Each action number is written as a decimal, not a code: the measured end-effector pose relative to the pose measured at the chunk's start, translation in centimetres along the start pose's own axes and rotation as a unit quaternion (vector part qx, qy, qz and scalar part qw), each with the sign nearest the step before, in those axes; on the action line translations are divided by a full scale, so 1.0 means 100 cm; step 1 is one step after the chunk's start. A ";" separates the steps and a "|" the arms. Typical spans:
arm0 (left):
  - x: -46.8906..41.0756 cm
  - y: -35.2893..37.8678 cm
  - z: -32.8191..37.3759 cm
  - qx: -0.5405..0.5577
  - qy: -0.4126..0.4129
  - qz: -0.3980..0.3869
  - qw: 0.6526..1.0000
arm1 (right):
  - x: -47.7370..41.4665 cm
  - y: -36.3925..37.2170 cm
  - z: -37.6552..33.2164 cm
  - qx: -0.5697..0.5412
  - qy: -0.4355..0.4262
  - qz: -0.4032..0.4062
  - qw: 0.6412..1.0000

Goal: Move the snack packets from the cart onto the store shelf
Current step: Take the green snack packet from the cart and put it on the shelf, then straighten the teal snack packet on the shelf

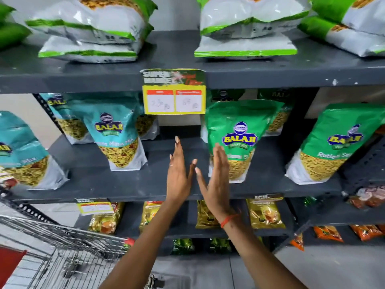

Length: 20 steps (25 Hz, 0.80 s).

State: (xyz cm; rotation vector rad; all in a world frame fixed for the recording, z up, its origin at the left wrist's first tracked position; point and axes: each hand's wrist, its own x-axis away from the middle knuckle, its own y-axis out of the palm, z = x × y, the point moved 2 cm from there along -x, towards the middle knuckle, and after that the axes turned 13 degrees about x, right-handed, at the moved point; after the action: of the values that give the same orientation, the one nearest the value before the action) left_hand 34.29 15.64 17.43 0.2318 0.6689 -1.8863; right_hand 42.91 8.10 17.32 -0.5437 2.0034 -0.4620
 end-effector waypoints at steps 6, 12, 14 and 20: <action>-0.009 -0.119 -0.075 -0.023 -0.079 0.152 0.985 | -0.006 0.118 -0.077 -0.086 0.043 -0.195 0.976; -0.032 -0.209 -0.164 0.074 -0.245 0.075 0.964 | -0.022 0.208 -0.084 -0.214 0.204 -0.404 0.866; -0.039 -0.218 -0.179 0.088 -0.253 0.024 0.963 | -0.031 0.219 -0.085 -0.248 0.192 -0.417 0.853; -0.010 -0.217 -0.180 0.115 -0.284 0.008 0.952 | 0.000 0.212 -0.082 -0.259 0.195 -0.386 0.864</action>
State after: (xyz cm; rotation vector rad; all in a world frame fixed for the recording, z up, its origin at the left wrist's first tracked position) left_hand 12.52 32.20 10.51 -0.1588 0.0550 -1.8891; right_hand 31.82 26.45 9.83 -1.7440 2.2364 -0.5289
